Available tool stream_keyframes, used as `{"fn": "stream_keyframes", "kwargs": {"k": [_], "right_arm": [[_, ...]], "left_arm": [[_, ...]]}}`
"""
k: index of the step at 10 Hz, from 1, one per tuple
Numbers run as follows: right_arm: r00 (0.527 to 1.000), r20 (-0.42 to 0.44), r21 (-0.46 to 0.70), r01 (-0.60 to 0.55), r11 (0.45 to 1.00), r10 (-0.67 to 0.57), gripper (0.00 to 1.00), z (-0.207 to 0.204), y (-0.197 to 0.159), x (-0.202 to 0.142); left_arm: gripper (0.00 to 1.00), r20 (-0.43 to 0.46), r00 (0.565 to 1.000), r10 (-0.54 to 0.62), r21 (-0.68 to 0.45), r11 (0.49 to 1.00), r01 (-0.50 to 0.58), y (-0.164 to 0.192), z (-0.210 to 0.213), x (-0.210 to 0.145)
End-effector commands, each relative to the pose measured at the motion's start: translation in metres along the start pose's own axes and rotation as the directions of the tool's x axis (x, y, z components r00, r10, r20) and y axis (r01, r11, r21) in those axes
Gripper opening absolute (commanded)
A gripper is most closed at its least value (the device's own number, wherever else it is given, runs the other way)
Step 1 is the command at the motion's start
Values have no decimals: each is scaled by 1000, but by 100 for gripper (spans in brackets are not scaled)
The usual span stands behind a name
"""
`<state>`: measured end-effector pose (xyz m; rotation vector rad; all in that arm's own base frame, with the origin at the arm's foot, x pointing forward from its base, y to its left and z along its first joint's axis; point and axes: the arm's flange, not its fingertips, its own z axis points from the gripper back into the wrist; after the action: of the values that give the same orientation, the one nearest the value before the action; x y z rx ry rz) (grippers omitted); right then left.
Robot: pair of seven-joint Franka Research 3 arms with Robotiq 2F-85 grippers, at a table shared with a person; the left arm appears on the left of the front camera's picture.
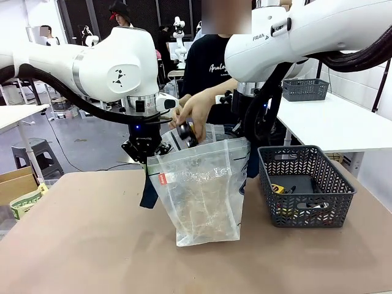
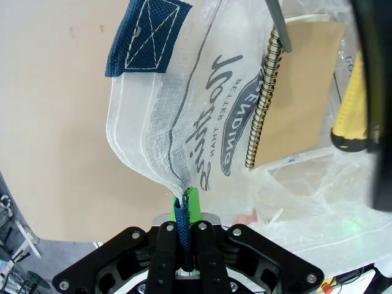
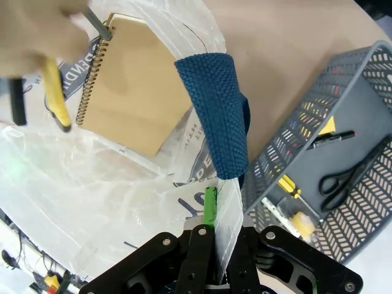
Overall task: Transfer purchased items from the store into the shopping bag.
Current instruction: Move the Reusable shopping bag to the right side of the table.
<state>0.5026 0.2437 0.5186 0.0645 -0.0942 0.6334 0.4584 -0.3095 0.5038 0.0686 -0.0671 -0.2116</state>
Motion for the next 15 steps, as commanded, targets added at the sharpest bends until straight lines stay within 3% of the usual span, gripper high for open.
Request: {"fn": "stream_keyframes", "kwargs": {"k": [1,15], "right_arm": [[1000,-7,0,7,1000,-7,0,0,-3,-2],[1000,-7,0,7,1000,-7,0,0,-3,-2]], "left_arm": [[0,1,1000,11,2,1000,-11,3,2,0],[0,1,1000,11,2,1000,-11,3,2,0]]}}
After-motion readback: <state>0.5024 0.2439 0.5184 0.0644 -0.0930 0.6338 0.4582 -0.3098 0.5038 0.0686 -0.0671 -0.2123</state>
